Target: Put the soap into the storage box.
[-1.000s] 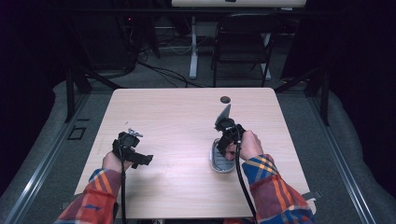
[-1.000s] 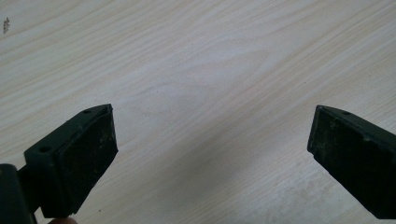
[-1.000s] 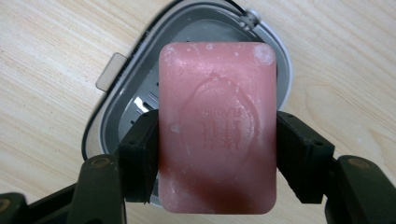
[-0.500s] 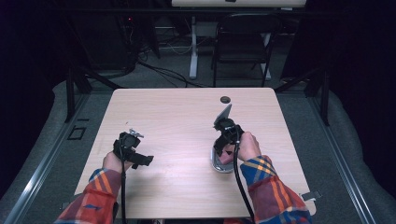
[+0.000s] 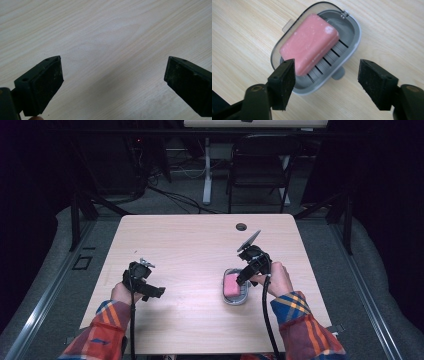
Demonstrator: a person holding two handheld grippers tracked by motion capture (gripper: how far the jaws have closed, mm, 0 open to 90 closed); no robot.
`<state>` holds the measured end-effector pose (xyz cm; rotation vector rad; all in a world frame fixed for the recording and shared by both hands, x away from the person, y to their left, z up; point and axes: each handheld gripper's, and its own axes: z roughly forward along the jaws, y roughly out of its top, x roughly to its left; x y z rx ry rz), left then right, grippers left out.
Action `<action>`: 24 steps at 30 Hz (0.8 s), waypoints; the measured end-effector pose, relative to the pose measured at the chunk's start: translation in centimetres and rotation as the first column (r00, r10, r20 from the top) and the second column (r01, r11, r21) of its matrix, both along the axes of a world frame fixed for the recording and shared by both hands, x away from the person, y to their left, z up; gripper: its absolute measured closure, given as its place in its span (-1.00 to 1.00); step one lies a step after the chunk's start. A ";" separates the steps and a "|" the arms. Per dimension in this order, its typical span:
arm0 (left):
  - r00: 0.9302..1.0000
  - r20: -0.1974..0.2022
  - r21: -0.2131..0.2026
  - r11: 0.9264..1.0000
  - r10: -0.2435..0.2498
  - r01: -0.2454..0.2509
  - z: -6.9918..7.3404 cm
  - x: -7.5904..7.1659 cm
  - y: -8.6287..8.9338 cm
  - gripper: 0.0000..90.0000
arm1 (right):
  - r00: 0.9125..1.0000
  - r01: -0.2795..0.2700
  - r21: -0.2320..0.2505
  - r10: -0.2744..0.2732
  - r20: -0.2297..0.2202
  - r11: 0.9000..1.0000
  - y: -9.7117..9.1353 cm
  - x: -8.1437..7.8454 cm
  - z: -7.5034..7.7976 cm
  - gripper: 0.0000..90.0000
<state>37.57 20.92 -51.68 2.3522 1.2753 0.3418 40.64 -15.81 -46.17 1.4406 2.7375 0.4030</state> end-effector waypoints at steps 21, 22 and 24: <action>1.000 0.010 0.006 1.000 -0.021 0.021 0.0 -0.3 -0.5 -0.96 | 0.982 -0.091 -0.052 0.099 0.159 0.994 -3.8 -1.9 1.5 -1.00; 1.000 0.011 0.007 1.000 -0.018 0.018 0.0 -0.3 -0.6 -0.96 | 0.982 -0.082 -0.048 0.089 0.168 0.996 -4.2 -2.1 1.5 -1.00; 1.000 0.009 0.006 1.000 -0.022 0.022 0.0 -0.4 -0.7 -0.96 | 0.982 -0.072 -0.048 0.079 0.170 0.996 -5.2 -2.6 1.5 -1.00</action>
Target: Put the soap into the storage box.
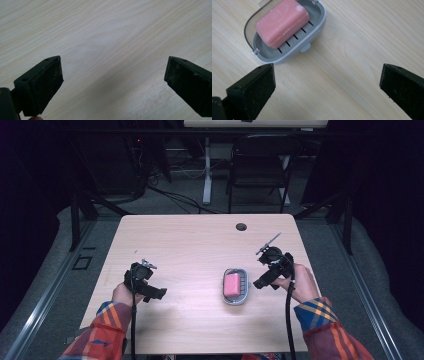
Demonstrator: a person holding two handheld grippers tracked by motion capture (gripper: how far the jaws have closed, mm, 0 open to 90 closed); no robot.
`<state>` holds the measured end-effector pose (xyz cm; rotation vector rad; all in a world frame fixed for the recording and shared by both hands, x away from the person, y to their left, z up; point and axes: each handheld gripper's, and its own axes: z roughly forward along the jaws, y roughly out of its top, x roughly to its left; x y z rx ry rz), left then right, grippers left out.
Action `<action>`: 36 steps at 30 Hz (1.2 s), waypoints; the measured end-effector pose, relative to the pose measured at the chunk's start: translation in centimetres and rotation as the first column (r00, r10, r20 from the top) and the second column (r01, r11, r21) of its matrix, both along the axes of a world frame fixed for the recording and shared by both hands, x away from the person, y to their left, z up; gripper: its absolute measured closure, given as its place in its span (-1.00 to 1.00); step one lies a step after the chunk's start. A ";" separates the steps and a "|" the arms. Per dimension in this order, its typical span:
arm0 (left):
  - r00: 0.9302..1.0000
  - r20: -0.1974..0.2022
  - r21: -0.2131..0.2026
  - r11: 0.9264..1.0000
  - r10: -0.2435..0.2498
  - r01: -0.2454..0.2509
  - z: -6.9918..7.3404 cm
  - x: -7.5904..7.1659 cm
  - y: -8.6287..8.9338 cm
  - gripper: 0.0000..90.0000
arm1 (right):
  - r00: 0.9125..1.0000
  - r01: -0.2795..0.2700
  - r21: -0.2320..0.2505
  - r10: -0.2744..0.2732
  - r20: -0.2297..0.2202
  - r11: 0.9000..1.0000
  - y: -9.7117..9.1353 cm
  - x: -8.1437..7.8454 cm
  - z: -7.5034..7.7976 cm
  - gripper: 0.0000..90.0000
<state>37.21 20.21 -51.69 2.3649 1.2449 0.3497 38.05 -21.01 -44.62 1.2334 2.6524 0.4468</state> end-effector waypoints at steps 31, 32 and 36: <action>0.999 -0.023 0.028 0.998 -0.047 0.048 -0.2 -0.1 -0.4 -0.96 | 0.992 0.122 -0.001 -0.122 -0.027 0.993 -9.1 -4.9 -5.7 -1.00; 0.999 -0.020 0.026 0.999 -0.046 0.047 -0.2 -0.1 -0.4 -0.96 | 0.991 0.134 0.016 -0.134 -0.023 0.991 -9.3 -5.1 -6.1 -1.00; 0.999 -0.022 0.024 0.999 -0.048 0.049 -0.3 -0.1 -0.4 -0.96 | 0.988 0.153 0.041 -0.153 -0.005 0.987 -10.5 -5.9 -6.8 -1.00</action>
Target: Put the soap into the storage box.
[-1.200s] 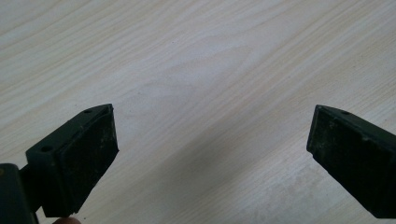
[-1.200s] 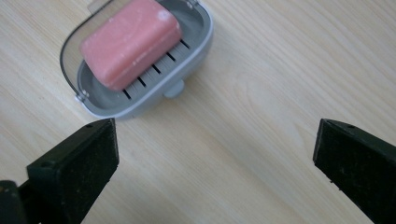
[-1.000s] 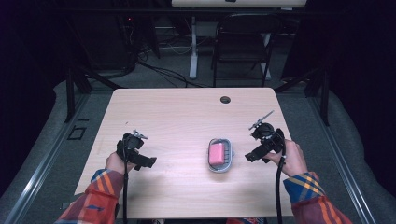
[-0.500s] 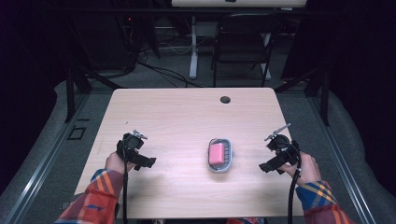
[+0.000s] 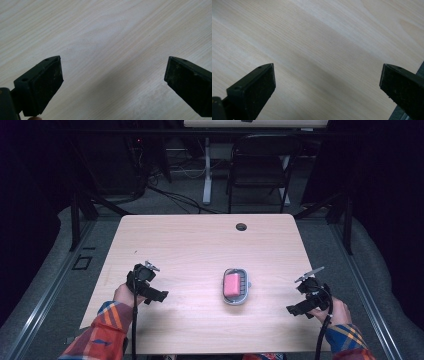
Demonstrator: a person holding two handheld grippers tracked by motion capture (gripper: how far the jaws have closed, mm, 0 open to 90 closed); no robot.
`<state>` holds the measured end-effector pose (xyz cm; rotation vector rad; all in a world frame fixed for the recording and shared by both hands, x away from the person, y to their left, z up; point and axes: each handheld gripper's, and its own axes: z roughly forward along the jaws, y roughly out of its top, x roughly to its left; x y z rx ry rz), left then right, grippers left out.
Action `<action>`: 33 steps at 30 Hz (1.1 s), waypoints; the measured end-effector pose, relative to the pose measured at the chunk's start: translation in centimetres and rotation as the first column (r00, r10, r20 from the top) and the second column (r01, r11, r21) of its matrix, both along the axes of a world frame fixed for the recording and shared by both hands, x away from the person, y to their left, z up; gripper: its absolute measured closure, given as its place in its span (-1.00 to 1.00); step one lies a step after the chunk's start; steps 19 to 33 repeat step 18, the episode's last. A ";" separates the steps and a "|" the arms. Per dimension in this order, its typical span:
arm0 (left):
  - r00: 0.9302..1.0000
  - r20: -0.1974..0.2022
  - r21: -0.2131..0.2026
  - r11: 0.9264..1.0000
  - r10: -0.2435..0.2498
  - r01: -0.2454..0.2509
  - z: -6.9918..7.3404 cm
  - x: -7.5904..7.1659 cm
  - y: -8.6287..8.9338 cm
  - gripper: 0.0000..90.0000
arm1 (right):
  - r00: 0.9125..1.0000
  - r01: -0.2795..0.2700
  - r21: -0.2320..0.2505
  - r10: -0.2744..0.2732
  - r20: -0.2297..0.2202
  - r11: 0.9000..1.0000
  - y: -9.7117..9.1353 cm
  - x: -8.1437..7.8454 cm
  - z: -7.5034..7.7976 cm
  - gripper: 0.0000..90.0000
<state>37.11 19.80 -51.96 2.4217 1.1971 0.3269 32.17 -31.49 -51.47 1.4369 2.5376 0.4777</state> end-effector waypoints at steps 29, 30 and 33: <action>1.000 -0.031 0.005 1.000 0.004 -0.003 -0.4 0.3 -0.1 -0.97 | 0.988 -0.070 -0.045 0.063 -0.143 0.997 -0.5 0.5 -2.3 -0.84; 1.000 -0.031 0.005 1.000 0.004 -0.003 -0.4 0.3 -0.1 -0.97 | 0.988 -0.070 -0.045 0.063 -0.143 0.997 -0.5 0.5 -2.3 -0.84; 1.000 -0.031 0.005 1.000 0.004 -0.003 -0.4 0.3 -0.1 -0.97 | 0.988 -0.070 -0.045 0.063 -0.143 0.997 -0.5 0.5 -2.3 -0.84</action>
